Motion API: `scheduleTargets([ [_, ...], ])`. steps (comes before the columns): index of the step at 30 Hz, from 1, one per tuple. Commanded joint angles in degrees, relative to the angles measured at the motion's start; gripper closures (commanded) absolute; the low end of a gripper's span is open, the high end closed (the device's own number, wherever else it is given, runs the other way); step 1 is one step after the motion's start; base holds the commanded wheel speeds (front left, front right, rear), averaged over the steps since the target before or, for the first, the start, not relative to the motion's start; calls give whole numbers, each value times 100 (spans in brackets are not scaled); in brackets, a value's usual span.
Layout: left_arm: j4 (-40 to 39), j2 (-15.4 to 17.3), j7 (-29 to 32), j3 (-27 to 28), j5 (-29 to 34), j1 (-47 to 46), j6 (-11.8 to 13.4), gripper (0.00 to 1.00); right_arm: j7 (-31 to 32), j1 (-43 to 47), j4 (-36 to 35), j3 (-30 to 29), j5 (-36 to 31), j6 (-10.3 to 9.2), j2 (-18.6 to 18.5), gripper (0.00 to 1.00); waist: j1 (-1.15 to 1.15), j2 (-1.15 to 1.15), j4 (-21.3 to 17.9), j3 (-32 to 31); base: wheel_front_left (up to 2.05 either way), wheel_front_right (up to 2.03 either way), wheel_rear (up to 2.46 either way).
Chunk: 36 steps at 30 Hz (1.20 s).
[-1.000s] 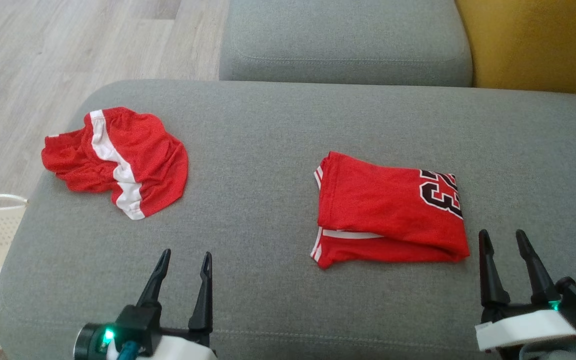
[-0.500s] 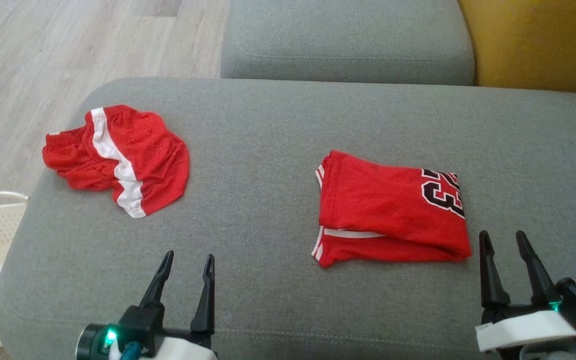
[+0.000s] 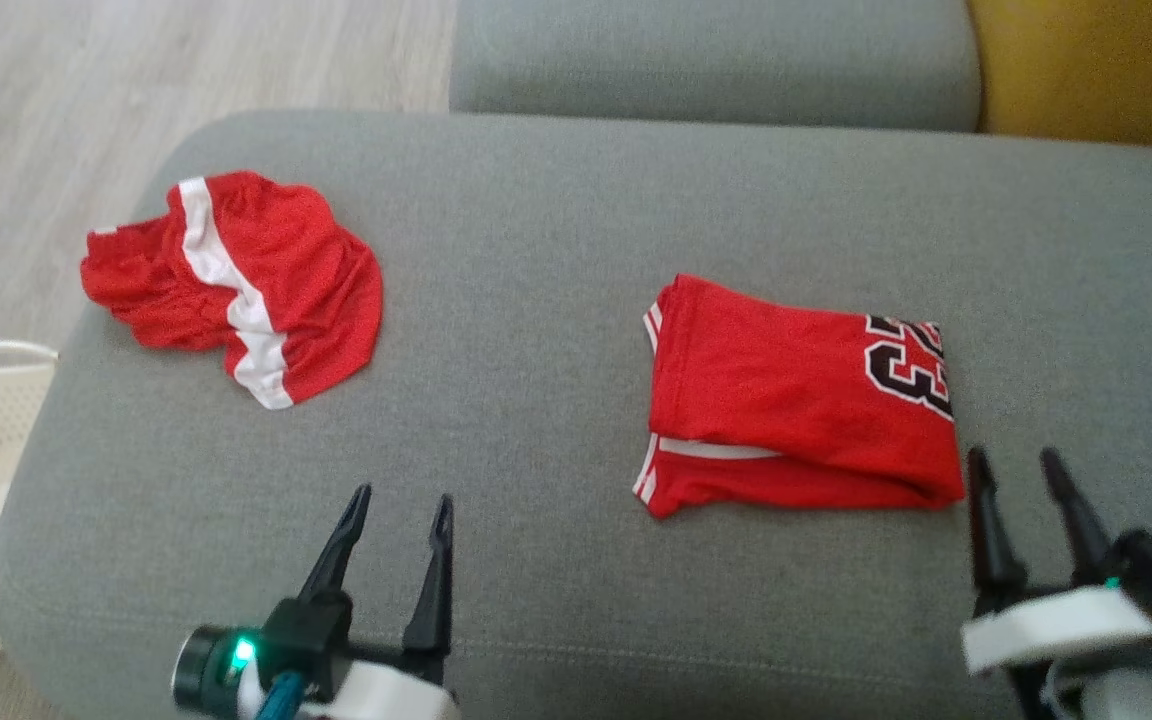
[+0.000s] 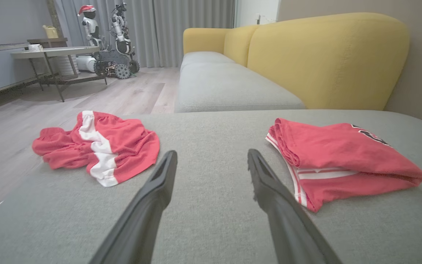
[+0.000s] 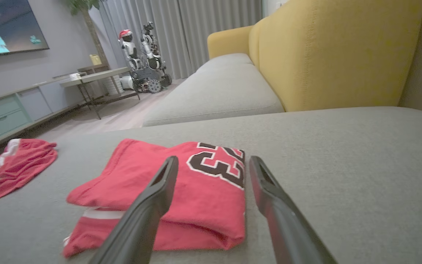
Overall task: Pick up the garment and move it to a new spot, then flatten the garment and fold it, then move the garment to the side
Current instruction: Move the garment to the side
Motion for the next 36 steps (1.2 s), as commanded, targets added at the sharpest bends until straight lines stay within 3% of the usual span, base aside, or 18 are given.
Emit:
scheduleTargets([
  [1,-241,-61,-45,105,48,-426,23,0,-40,-512,-37,7,-116,36,-176,0,0,0,6,200,0,0,0],
  [11,-253,-62,-45,-252,-21,-910,62,0,1066,-1983,1356,-698,-362,36,-338,0,0,0,37,866,0,0,0],
  [21,-218,-62,-45,-470,-60,-1251,148,0,2267,-2705,2108,-13,170,36,-527,2,0,0,83,1212,0,0,0],
  [22,-219,-62,-45,-483,-69,-1268,159,0,2333,-2741,2127,77,254,36,-556,51,0,0,77,1237,0,0,0],
  [23,-222,-62,-45,-496,-78,-1283,168,0,2393,-2775,2140,167,344,36,-588,85,0,0,70,1259,0,0,0],
  [24,-228,-62,-45,-507,-87,-1295,180,0,2428,-2808,2141,243,427,36,-629,100,0,0,58,1284,0,0,0],
  [29,-282,-62,-45,-544,-120,-1347,215,0,2349,-2988,2030,432,657,36,-918,100,0,0,-39,1434,0,0,0],
  [36,-428,-62,-45,-660,-100,-1603,209,0,2179,-3374,1731,391,739,36,-1686,100,0,0,-357,1889,0,0,0],
])
